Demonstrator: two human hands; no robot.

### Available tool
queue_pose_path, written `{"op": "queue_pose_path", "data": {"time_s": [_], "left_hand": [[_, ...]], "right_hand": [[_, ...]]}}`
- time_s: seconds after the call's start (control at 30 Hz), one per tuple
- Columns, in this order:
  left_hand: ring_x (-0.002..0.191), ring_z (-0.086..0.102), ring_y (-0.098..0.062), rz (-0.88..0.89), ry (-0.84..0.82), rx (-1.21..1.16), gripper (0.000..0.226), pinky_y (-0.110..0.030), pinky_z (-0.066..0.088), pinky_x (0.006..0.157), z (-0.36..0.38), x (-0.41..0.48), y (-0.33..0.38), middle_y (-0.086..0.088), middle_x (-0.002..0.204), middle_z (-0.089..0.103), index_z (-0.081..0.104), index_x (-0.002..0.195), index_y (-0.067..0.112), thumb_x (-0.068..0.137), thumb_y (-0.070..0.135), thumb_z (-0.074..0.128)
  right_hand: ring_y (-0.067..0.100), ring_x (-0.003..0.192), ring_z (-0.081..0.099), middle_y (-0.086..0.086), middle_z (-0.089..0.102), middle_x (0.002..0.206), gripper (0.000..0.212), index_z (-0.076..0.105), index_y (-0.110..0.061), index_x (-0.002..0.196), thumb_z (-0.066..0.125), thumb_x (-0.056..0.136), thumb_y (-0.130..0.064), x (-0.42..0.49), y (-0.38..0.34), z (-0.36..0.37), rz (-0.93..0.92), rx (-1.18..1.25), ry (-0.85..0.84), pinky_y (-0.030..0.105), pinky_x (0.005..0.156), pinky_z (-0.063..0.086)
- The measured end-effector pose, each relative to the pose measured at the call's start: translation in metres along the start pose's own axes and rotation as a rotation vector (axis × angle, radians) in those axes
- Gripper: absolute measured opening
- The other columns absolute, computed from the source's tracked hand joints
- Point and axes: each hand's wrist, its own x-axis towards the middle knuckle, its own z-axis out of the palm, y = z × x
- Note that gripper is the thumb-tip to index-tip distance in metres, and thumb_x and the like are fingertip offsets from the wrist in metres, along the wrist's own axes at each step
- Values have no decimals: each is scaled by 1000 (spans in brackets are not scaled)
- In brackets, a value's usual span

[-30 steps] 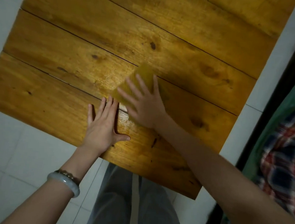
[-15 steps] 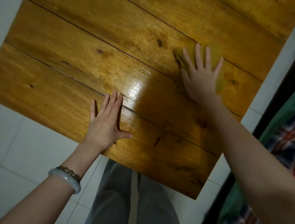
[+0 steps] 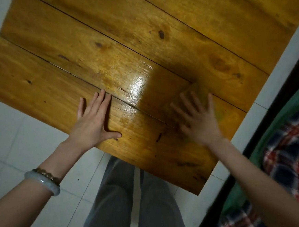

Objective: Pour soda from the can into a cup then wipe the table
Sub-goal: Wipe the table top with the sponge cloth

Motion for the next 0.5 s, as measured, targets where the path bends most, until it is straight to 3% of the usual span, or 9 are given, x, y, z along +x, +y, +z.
{"op": "queue_pose_path", "data": {"time_s": [0.1,0.23,0.37,0.5], "left_hand": [[146,-4,-20,17,1,34,128,-47,-9,116,1,-1,-1,-7,160,-3,2,152,14,58,66,72],[147,4,-23,21,56,-5,106,-44,-7,117,1,-5,-7,-11,159,4,8,151,9,75,46,71],[146,7,-26,-44,101,-26,84,-45,-2,118,3,-15,-14,-15,159,7,11,150,4,86,21,63],[147,8,-27,2,63,-18,88,-45,-3,118,5,-21,-13,-13,159,6,9,151,9,86,38,61]], "right_hand": [[35,143,16,6,21,156,55,13,-36,147,21,95,-51,34,25,-9,253,59,17,71,106,10],[36,142,20,8,25,155,56,24,-34,146,14,95,-55,100,-18,-17,440,106,94,69,106,8],[36,141,23,7,30,153,58,32,-35,143,30,89,-54,104,-87,-12,143,133,116,70,107,6],[34,143,16,6,23,155,60,26,-34,146,36,89,-52,38,-121,5,-210,146,60,66,110,-3]]}}
